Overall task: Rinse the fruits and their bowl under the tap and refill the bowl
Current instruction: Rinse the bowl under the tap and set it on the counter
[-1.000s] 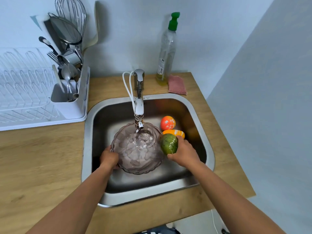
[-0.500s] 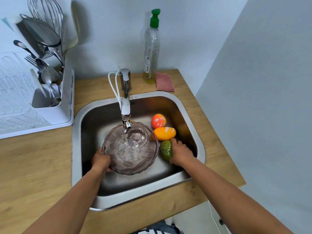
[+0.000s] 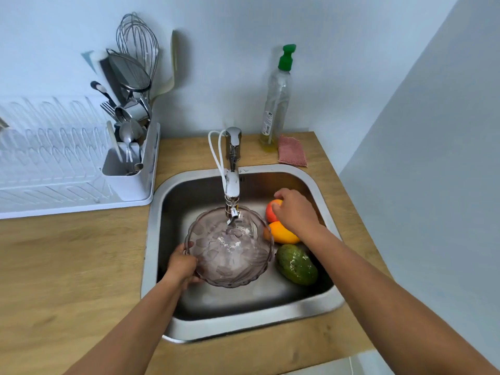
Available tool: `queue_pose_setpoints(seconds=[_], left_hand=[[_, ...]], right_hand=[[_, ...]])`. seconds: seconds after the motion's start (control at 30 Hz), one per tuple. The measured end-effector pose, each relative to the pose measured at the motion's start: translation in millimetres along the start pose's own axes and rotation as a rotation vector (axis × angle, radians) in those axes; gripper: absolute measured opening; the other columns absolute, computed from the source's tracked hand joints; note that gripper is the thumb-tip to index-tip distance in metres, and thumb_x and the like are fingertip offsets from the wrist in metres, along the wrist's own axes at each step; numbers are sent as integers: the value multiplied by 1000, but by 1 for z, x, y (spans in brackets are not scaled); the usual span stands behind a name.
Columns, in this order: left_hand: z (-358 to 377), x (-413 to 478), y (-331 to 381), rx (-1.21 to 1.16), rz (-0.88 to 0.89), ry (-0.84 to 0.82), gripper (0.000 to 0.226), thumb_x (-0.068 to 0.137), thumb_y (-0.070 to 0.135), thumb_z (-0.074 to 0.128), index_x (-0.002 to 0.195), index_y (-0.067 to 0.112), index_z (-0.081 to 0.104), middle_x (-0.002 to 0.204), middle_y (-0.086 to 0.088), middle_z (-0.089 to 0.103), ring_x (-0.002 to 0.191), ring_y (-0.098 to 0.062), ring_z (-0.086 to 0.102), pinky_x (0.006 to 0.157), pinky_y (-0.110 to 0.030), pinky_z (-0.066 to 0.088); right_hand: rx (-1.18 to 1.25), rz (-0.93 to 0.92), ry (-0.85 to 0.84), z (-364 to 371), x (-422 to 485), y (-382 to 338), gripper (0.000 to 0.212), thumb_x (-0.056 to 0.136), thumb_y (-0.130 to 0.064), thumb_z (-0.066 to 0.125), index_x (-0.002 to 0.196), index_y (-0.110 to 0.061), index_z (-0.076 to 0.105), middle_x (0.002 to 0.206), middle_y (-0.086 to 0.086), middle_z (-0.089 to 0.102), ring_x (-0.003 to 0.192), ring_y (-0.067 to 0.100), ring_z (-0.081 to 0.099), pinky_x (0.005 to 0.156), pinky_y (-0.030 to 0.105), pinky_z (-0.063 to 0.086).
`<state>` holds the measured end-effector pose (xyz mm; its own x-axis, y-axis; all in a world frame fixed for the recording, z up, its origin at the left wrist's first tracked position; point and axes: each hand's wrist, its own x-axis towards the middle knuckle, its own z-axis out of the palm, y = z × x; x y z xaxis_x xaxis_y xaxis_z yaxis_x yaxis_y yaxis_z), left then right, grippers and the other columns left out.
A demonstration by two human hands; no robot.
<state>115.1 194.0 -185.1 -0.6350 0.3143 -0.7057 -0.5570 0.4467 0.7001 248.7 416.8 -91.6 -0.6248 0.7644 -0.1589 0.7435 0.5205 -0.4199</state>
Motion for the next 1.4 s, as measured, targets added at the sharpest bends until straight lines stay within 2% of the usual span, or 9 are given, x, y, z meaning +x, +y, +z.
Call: queue_pose_setpoints(seconds=[0.13, 0.2, 0.3, 0.47, 0.67, 0.9, 1.13, 1.23, 1.4], left_hand=[[-7, -16, 14, -53, 65, -4, 38, 95, -9, 43, 115, 22, 52, 108, -11, 64, 84, -31, 64, 44, -37, 58], [-11, -22, 20, -70, 85, -5, 39, 95, -7, 45, 119, 23, 52, 104, -9, 64, 81, -34, 65, 37, -32, 55], [-14, -27, 25, -83, 92, -25, 42, 93, -5, 48, 124, 23, 53, 107, -10, 67, 74, -33, 68, 37, -29, 53], [-17, -33, 32, -117, 107, -42, 45, 93, -4, 51, 130, 21, 55, 102, -5, 69, 76, -33, 70, 42, -33, 56], [-19, -33, 41, -122, 84, -53, 53, 94, -4, 51, 140, 22, 49, 126, -13, 63, 101, -43, 67, 56, -47, 62], [-12, -33, 46, -114, 76, -41, 49, 96, -7, 47, 137, 21, 50, 120, -14, 64, 105, -44, 66, 44, -39, 59], [-11, -31, 42, -99, 71, -35, 43, 96, -6, 48, 123, 26, 53, 102, -6, 67, 99, -42, 68, 50, -42, 61], [-11, -33, 42, -88, 70, -32, 41, 96, -7, 48, 120, 26, 53, 96, -4, 66, 96, -41, 67, 44, -38, 59], [-12, -32, 42, -69, 62, -31, 43, 97, -6, 49, 128, 24, 51, 102, -8, 65, 100, -44, 67, 44, -38, 59]], right_hand=[[116, -177, 177, -26, 36, -52, 32, 98, -29, 52, 127, -16, 59, 111, 9, 69, 102, 27, 64, 84, 35, 50], [96, -250, 206, -33, 56, -73, 34, 99, -27, 51, 131, -17, 55, 117, 8, 67, 104, 26, 64, 85, 36, 49], [-31, -321, 189, -34, 81, -94, 41, 97, -30, 56, 136, -21, 47, 127, 8, 61, 110, 28, 63, 88, 41, 53], [-321, -451, 154, -30, 101, -107, 45, 96, -29, 57, 137, -16, 48, 120, 12, 61, 108, 33, 62, 82, 41, 52], [-482, -476, 160, -24, 107, -116, 32, 97, -6, 47, 128, -4, 54, 118, 14, 61, 103, 35, 64, 77, 41, 52], [-643, -531, 181, -18, 107, -115, 34, 98, -1, 41, 132, 5, 46, 121, 20, 57, 107, 33, 61, 82, 40, 55], [-649, -535, 206, -23, 112, -120, 35, 98, 0, 38, 131, 4, 47, 121, 20, 56, 107, 36, 62, 83, 42, 53], [-638, -534, 214, -24, 114, -119, 34, 97, 1, 39, 129, 4, 50, 119, 19, 57, 104, 36, 63, 80, 42, 53], [-602, -536, 222, -23, 119, -120, 32, 97, 0, 43, 128, 2, 52, 116, 18, 58, 101, 35, 64, 81, 43, 55]])
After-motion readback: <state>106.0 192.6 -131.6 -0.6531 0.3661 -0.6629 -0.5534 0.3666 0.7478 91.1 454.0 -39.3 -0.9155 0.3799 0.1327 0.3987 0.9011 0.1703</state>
